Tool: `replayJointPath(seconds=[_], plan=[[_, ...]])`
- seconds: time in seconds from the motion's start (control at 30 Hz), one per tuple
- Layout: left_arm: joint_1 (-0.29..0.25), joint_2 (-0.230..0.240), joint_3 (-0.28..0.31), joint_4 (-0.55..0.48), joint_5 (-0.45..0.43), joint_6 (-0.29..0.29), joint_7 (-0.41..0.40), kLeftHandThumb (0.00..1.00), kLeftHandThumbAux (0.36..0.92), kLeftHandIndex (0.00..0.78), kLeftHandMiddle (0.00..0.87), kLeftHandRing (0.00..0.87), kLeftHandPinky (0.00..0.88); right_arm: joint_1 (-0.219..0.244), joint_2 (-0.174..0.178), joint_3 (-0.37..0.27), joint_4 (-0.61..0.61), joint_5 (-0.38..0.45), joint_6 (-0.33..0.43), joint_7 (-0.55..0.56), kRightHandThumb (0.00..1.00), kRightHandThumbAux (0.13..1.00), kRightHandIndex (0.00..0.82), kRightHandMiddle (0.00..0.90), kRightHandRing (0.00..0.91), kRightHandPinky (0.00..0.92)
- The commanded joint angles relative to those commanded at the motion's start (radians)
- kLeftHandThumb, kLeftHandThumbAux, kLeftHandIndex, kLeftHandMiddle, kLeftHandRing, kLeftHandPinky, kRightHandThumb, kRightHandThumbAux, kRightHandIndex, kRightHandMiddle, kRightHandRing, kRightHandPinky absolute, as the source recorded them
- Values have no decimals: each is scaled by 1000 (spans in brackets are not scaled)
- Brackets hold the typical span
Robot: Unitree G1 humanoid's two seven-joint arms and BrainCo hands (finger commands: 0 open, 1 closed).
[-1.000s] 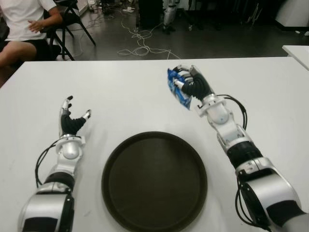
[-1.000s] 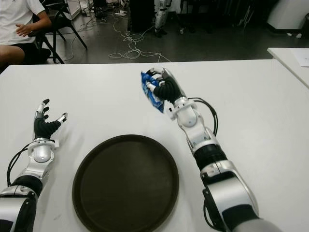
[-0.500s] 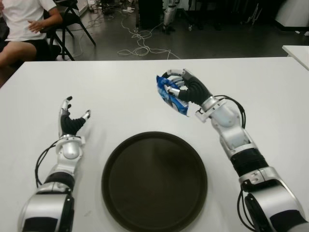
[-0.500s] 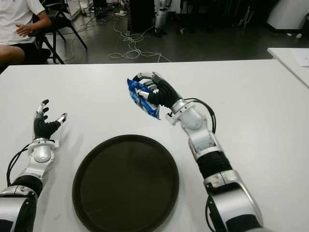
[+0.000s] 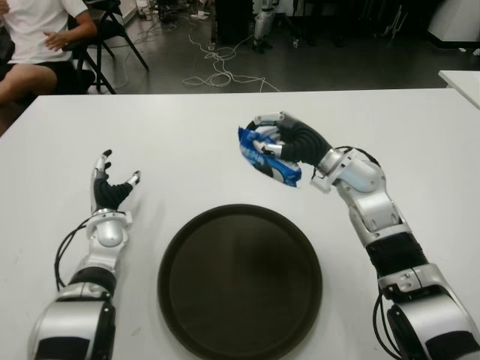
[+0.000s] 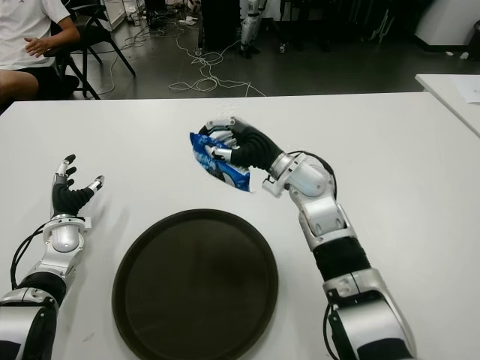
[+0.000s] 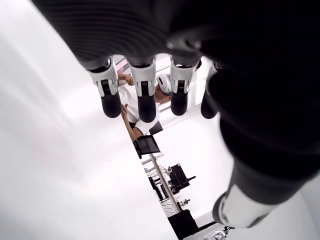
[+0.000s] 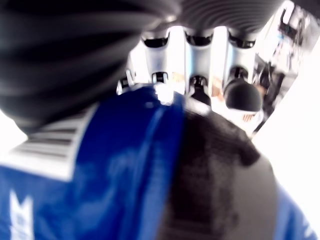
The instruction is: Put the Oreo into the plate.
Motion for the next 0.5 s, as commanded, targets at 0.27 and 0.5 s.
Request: replayJointPath(seconds=[0.27,0.5], plan=[[-1,-3,0,0,-1,1,6,0,799,55,83,67,57,23,-23,11,-64,24,46,79,699,717,441,829,842,839],[-1,-2,0,3,-1,5,5,0,785,53,80,66,53,53,-44,33,-134,19,68,127,692,719,441,844,853,846]])
